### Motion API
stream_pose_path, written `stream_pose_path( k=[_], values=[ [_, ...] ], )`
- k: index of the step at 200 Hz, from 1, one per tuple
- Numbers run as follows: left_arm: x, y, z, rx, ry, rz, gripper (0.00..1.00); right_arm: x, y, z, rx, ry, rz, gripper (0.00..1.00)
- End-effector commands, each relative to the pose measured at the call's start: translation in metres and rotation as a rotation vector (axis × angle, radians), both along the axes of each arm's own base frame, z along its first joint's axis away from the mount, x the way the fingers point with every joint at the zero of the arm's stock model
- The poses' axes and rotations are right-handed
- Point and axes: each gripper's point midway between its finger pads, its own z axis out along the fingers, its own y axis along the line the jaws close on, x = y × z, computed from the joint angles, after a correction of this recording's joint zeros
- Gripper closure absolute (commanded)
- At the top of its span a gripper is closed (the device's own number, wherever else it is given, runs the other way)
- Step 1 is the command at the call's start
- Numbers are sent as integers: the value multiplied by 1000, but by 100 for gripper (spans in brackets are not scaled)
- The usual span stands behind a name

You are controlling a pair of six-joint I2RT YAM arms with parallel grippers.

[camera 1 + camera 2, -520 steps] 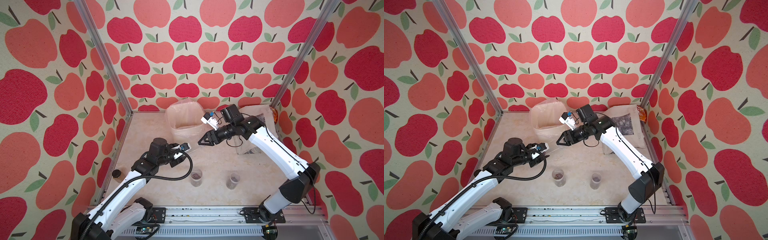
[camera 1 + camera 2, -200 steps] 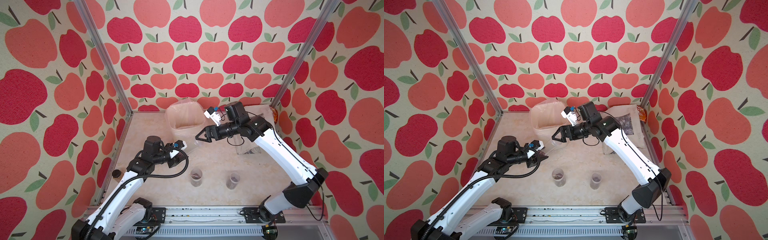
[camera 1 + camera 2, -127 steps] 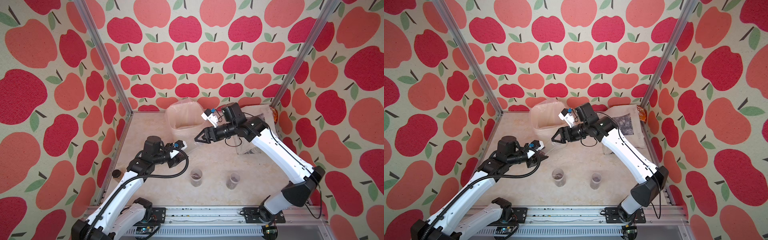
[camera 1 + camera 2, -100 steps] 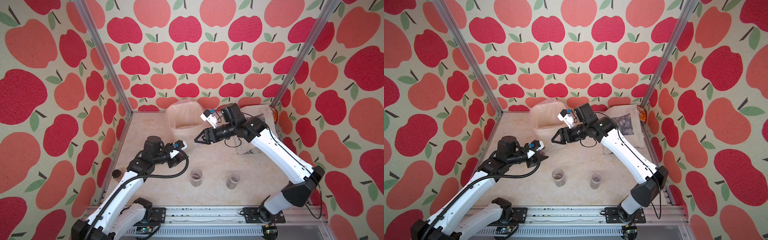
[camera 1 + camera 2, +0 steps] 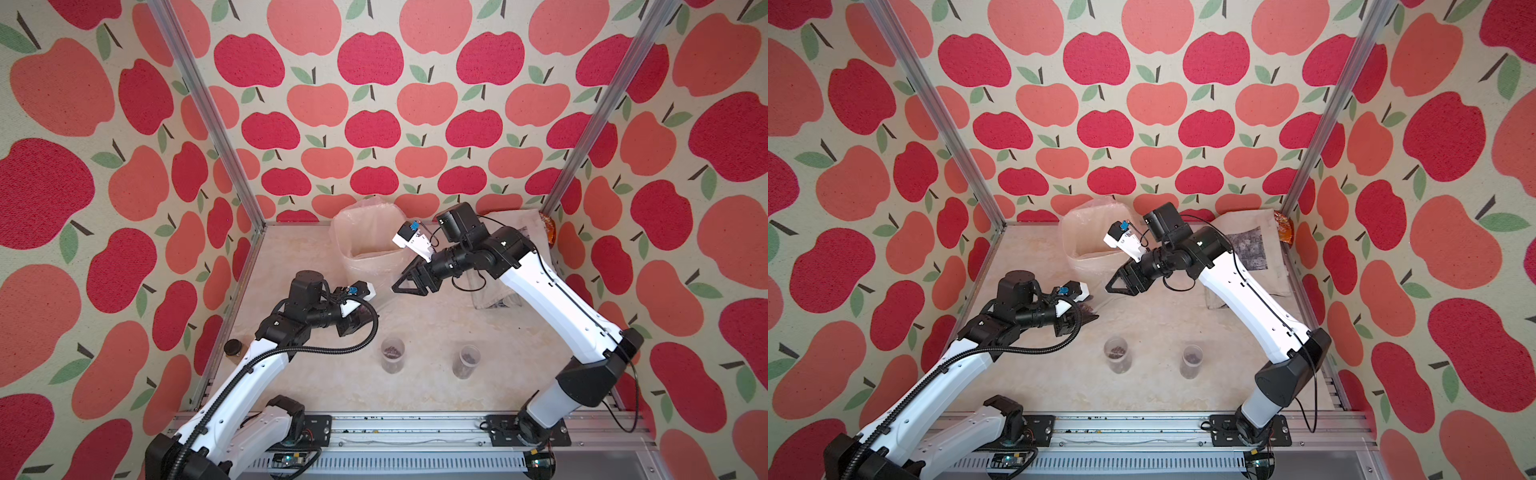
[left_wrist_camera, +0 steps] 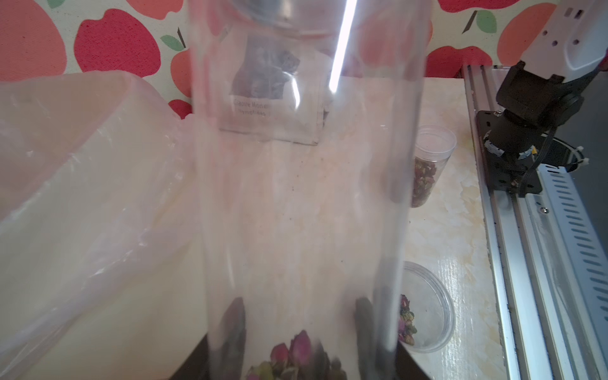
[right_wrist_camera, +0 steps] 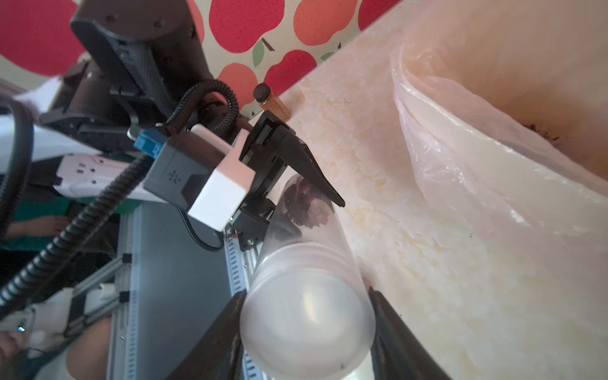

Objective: Empty the moldy dried flower tea in the jars
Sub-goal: Unscrew the lid from the jar.

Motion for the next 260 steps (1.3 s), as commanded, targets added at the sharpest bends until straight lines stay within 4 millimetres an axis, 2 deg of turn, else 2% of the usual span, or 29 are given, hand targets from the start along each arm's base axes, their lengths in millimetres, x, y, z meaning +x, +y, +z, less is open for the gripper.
stream_pose_path(
  k=[1, 18, 65, 85, 97, 106, 123, 149, 167, 184, 199, 221, 260],
  values=[
    [-24, -12, 18, -86, 94, -143, 89, 2, -20, -15, -187, -387, 234, 64],
    [-28, -13, 16, -92, 132, -166, 90, 8, -20, -12, -230, -473, 267, 64],
    [-25, -12, 13, -81, 135, -154, 89, 6, -15, -11, -224, -500, 332, 63],
    [-24, -12, 13, -77, 128, -147, 89, 7, -13, -11, -217, -511, 335, 58],
    [-22, -11, 11, -70, 125, -138, 89, 8, -10, -10, -203, -510, 332, 44],
    [-20, -10, 10, -66, 118, -128, 89, 9, -7, -7, -186, -501, 309, 24],
    [-15, -9, 9, -56, 97, -103, 89, 7, -5, 6, -126, -464, 269, 1],
    [-4, -4, 7, -29, 49, -39, 89, -4, -10, 40, 29, -355, 150, 1],
    [3, -1, 8, -13, 10, 0, 89, 2, -16, 60, 121, -299, -15, 1],
    [9, 2, 9, 5, -30, 34, 89, 11, -25, 67, 182, -131, -186, 1],
    [13, 4, 10, 21, -70, 60, 89, 20, -30, 60, 196, 44, -317, 1],
    [18, 7, 10, 47, -118, 90, 89, 20, -26, 41, 178, 212, -379, 1],
    [17, 5, 9, 87, -142, 91, 89, 14, -18, 19, 120, 291, -387, 1]
  ],
)
